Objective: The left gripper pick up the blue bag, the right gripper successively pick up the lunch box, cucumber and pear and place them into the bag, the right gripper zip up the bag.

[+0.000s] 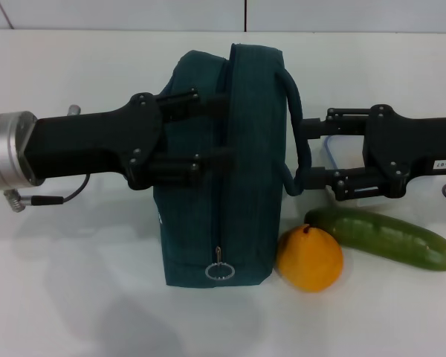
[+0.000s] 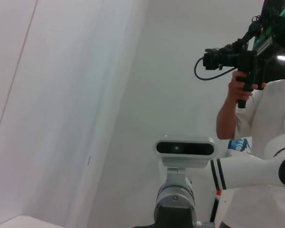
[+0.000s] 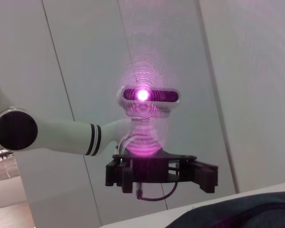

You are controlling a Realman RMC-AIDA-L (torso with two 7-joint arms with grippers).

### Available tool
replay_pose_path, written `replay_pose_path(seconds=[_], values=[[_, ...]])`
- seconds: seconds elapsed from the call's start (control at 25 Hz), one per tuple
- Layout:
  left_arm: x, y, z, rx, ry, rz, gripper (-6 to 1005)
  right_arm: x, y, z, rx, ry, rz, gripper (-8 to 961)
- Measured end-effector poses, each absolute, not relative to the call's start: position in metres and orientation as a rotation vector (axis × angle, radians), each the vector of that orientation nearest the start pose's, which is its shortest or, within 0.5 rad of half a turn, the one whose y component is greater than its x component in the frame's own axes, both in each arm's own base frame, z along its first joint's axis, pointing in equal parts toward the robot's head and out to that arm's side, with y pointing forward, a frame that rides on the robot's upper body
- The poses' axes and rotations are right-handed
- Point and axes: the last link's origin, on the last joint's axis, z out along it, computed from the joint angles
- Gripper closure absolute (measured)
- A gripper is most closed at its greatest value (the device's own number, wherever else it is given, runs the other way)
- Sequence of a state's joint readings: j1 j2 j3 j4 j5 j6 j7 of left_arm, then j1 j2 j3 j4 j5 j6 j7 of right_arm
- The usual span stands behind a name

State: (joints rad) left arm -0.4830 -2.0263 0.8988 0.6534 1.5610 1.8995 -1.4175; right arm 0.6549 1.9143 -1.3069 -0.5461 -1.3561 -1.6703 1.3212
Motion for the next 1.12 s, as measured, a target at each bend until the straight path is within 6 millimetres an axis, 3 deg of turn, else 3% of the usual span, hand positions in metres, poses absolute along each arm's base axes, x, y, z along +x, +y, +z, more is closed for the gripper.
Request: replay_pose_path(seconds=[0.48, 0.72, 0.92, 1.12], values=[[-0.212, 0.298, 0.033, -2.821, -0.437, -1.318, 128, 0.178, 0.34, 0.007, -3.006, 0.221, 1.042, 215], [-0.194, 0.32, 0.066, -2.806, -0.548, -1.295, 130, 0.178, 0.34, 0.007, -3.004, 0.215, 1.043, 221], [-0.175, 0.353, 0.106, -2.74, -0.871, -1.005, 132, 0.185, 0.338, 0.01, -2.987, 0.23, 1.04, 226], [-0.168, 0.376, 0.121, -2.635, -1.279, -0.714, 133, 0.197, 0.337, 0.017, -2.933, 0.263, 1.044, 231]])
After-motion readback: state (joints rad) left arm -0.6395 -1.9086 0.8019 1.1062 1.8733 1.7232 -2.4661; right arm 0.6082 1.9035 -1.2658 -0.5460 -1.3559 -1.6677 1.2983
